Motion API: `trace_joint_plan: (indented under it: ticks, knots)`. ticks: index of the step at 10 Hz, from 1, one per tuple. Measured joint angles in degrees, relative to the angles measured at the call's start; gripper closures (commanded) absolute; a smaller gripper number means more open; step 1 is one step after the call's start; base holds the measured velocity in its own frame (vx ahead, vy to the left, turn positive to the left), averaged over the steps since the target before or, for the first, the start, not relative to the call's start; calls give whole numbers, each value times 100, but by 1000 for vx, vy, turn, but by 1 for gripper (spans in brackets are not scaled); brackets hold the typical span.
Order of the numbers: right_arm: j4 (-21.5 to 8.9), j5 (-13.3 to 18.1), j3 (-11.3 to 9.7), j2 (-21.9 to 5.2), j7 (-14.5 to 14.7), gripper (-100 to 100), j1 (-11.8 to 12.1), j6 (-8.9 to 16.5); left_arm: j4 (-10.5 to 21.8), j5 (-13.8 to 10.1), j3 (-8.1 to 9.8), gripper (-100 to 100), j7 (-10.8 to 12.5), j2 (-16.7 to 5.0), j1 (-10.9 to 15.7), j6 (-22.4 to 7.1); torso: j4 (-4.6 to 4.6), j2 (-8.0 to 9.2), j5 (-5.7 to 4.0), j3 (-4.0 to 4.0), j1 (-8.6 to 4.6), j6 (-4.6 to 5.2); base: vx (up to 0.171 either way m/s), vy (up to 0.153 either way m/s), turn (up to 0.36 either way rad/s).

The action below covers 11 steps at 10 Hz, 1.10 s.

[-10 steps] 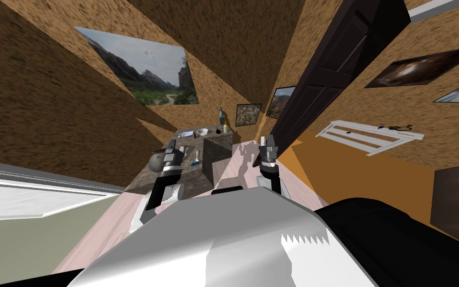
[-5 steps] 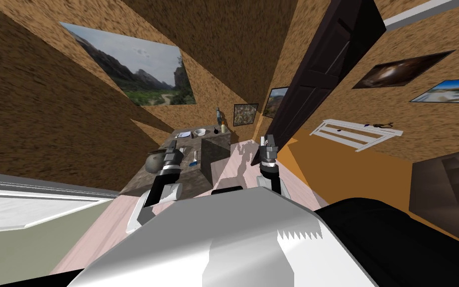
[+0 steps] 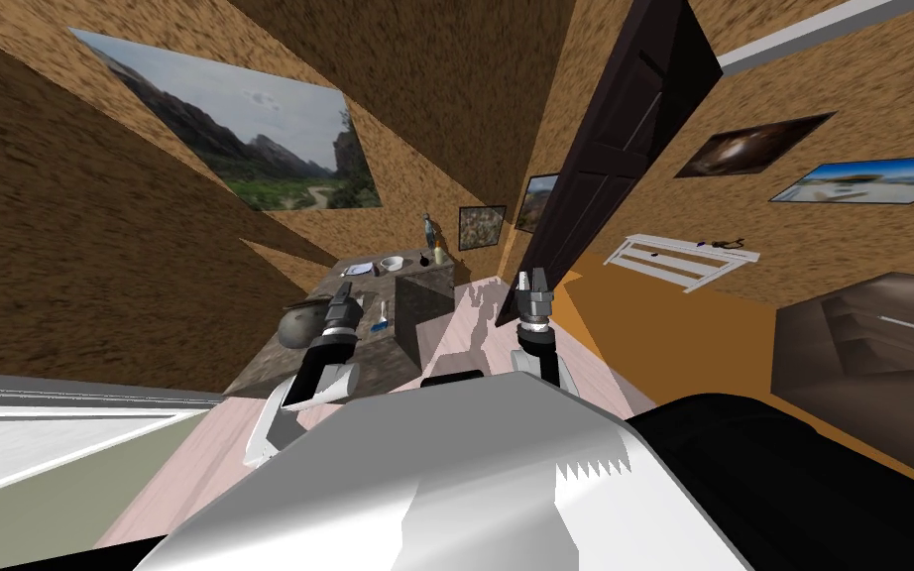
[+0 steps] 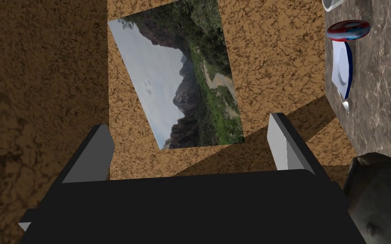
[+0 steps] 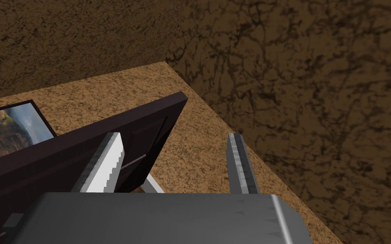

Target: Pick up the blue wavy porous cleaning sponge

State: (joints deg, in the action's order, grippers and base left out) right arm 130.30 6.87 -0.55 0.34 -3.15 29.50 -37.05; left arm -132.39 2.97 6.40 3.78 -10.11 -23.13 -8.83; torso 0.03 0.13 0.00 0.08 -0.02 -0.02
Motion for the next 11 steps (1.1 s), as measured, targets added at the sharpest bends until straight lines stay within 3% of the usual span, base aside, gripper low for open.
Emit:
trace_joint_plan:
  ticks: [11]
  knots:
    - [0,0,0,0,0,0,0,0,-66,159,313,-100,152,-21,199,-1582,-2,-8,0,-5,2,2,-19,-7,-76]
